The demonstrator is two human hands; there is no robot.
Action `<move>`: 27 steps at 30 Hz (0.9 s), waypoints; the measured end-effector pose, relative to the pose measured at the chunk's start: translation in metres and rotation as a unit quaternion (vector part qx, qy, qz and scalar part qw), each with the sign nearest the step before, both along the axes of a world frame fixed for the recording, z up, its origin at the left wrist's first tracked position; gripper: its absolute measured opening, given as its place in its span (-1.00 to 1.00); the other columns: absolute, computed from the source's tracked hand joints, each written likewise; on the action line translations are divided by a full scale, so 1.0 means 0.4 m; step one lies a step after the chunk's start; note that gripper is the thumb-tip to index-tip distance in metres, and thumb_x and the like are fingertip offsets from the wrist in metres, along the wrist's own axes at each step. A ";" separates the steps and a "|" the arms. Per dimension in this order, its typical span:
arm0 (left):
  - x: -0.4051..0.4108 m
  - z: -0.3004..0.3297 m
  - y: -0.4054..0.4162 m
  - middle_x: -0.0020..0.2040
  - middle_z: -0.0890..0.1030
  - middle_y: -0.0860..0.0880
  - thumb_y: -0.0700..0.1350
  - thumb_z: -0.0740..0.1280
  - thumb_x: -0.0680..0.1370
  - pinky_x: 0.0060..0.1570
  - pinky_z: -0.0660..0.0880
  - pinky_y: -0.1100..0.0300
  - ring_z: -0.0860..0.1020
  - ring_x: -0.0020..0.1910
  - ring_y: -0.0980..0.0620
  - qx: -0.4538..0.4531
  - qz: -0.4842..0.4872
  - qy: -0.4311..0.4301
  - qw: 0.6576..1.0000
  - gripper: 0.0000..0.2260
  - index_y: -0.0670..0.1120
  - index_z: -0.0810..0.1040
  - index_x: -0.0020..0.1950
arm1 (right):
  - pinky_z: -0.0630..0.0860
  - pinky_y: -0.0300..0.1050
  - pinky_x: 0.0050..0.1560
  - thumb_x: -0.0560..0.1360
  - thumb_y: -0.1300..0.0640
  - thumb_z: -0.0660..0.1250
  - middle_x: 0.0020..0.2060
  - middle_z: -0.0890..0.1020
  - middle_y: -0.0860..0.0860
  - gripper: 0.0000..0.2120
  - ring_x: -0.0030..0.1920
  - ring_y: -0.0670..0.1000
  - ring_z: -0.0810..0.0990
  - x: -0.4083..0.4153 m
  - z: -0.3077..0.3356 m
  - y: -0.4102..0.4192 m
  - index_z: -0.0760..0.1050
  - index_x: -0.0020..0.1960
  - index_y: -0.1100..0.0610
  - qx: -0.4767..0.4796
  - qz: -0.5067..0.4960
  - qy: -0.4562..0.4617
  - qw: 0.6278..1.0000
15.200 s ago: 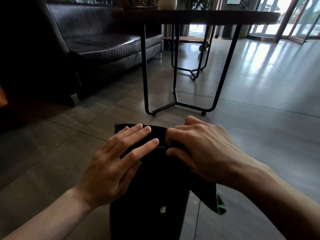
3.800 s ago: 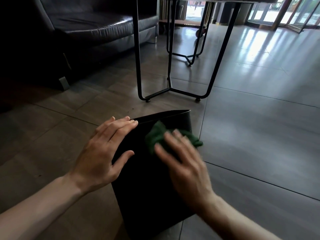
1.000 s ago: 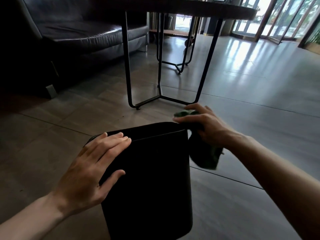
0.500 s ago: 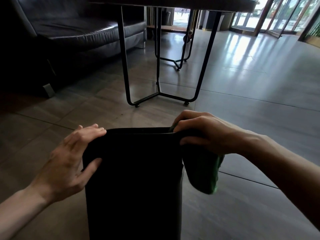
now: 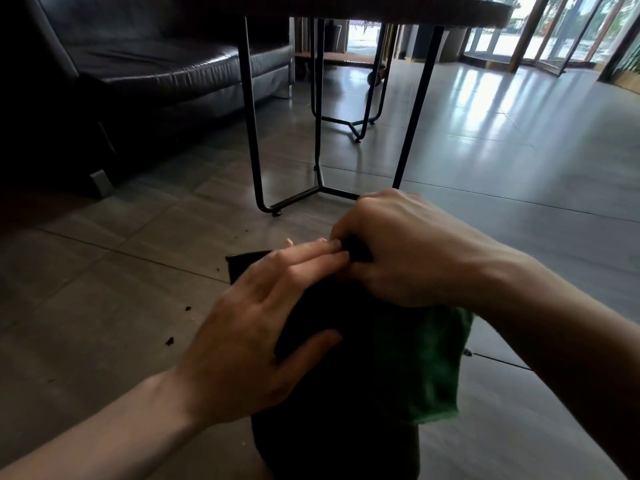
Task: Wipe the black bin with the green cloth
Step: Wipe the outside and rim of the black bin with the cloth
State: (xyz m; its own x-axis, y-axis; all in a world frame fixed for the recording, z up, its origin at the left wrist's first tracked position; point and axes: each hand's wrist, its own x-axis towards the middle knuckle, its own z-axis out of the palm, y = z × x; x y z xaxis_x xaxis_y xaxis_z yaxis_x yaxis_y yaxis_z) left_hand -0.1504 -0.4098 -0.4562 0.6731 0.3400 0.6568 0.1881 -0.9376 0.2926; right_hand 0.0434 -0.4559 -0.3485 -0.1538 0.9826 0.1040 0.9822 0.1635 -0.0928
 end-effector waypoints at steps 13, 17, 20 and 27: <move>-0.004 -0.024 0.060 0.58 0.27 0.00 -0.01 0.54 0.45 0.55 0.32 -0.05 0.26 0.61 -0.01 -0.017 0.042 0.023 0.999 -0.14 -0.04 0.17 0.64 | 0.46 -0.07 0.00 0.49 0.07 0.40 -0.01 0.58 -0.01 -0.77 0.10 0.15 0.59 -0.038 -0.048 0.042 0.63 0.14 -0.08 0.048 -0.046 0.075 0.995; -0.019 -0.005 0.082 0.53 0.33 0.00 0.06 0.55 0.39 0.51 0.34 0.16 0.32 0.54 0.08 -0.082 0.064 0.033 0.994 -0.08 -0.07 0.19 0.65 | 0.46 -0.13 0.11 0.47 0.05 0.53 -0.01 0.57 -0.16 -0.66 0.15 0.01 0.60 -0.007 -0.071 0.045 0.61 0.22 -0.13 0.087 -0.020 0.159 0.983; -0.039 0.012 0.098 0.52 0.39 0.03 0.21 0.46 0.42 0.52 0.32 0.15 0.34 0.51 0.07 -0.054 0.070 0.079 0.993 -0.12 -0.07 0.23 0.64 | 0.57 -0.29 0.05 0.45 0.09 0.58 0.03 0.65 -0.14 -0.51 0.04 -0.19 0.65 0.052 -0.085 0.021 0.49 0.31 -0.04 0.151 -0.026 0.300 0.941; -0.061 0.019 0.111 0.56 0.35 0.02 0.13 0.50 0.43 0.60 0.18 0.20 0.28 0.59 0.06 -0.028 0.061 0.125 0.990 -0.16 -0.08 0.25 0.63 | 0.43 -0.18 0.42 0.50 0.22 0.49 0.38 0.42 0.13 -0.65 0.43 0.05 0.43 0.059 -0.221 -0.041 0.51 0.22 0.29 0.394 0.028 0.246 0.885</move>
